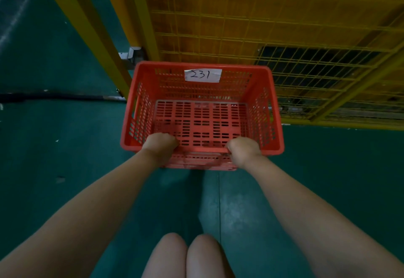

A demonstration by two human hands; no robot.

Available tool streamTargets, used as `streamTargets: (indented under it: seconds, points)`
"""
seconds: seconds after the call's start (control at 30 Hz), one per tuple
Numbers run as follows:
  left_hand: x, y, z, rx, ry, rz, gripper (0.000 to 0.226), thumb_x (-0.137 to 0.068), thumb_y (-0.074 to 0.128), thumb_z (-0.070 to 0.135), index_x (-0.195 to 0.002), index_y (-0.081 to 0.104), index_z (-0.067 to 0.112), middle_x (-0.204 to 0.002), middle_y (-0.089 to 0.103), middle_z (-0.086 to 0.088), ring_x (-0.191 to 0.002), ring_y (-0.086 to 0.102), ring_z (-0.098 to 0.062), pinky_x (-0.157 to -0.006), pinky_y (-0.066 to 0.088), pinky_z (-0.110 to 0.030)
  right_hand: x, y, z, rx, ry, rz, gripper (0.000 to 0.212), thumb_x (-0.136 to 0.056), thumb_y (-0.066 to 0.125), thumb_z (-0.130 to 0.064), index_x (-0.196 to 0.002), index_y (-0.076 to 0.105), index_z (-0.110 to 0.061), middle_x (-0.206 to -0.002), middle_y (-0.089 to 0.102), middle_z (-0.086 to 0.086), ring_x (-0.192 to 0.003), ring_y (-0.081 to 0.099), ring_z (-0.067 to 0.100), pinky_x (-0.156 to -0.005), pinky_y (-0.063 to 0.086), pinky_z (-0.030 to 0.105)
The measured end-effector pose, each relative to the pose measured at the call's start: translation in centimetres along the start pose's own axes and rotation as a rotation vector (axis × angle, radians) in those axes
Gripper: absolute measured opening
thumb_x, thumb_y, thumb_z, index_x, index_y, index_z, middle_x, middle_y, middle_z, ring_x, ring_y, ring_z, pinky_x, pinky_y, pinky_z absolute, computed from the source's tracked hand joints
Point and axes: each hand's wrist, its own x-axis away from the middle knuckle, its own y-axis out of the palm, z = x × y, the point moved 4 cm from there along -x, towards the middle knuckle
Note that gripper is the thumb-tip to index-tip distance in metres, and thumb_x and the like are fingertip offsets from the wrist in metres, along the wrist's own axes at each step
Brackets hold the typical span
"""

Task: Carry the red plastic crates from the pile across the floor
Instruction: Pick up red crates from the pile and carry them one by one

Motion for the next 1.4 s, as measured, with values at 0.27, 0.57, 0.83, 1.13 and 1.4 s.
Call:
streamTargets:
  seconds: [0.27, 0.57, 0.83, 1.13, 1.4]
  points:
    - [-0.6, 1.2, -0.7, -0.021, -0.003, -0.001, 0.022, -0.095, 0.047, 0.022, -0.108, 0.065, 0.018, -0.113, 0.066, -0.004, -0.105, 0.064, -0.028, -0.082, 0.051, -0.037, -0.6, 1.1, -1.0, 0.023, -0.023, -0.003, 0.034, -0.085, 0.051, -0.003, -0.11, 0.068, -0.018, -0.108, 0.069, 0.008, -0.103, 0.064, 0.03, -0.078, 0.049, 0.031]
    - [0.7, 0.4, -0.4, 0.072, -0.04, -0.091, 0.027, -0.091, 0.053, 0.023, -0.116, 0.061, 0.017, -0.118, 0.064, -0.004, -0.111, 0.06, -0.028, -0.087, 0.05, -0.038, 0.7, 0.1, -0.2, -0.109, 0.07, -0.054, 0.03, -0.088, 0.059, -0.02, -0.117, 0.065, -0.022, -0.113, 0.067, 0.005, -0.105, 0.063, 0.027, -0.084, 0.051, 0.031]
    - [6.6, -9.4, 1.6, 0.195, -0.005, -0.065, 0.045, -0.089, 0.056, 0.032, -0.134, 0.049, 0.032, -0.128, 0.059, -0.001, -0.118, 0.056, -0.024, -0.088, 0.046, -0.031, 9.3, -7.4, -0.5, -0.249, 0.109, -0.078, 0.048, -0.088, 0.06, -0.03, -0.135, 0.051, -0.03, -0.128, 0.061, 0.005, -0.114, 0.059, 0.027, -0.091, 0.052, 0.035]
    - [16.9, -22.9, 2.6, 0.313, 0.047, -0.065, 0.046, -0.089, 0.06, 0.029, -0.134, 0.052, 0.029, -0.135, 0.055, 0.006, -0.122, 0.052, -0.018, -0.098, 0.046, -0.034, 22.6, -20.2, -2.2, -0.416, 0.181, 0.023, 0.045, -0.084, 0.062, -0.035, -0.129, 0.056, -0.037, -0.129, 0.061, 0.0, -0.115, 0.058, 0.023, -0.093, 0.052, 0.037]
    - [24.2, -29.8, 4.8, 0.287, 0.212, 0.05, 0.041, -0.087, 0.061, 0.028, -0.128, 0.057, 0.026, -0.126, 0.062, 0.006, -0.115, 0.058, -0.017, -0.093, 0.051, -0.036, 34.2, -25.1, -4.2, -0.546, 0.303, 0.271, 0.045, -0.091, 0.061, -0.029, -0.136, 0.052, -0.031, -0.137, 0.055, -0.005, -0.122, 0.054, 0.018, -0.095, 0.049, 0.036]
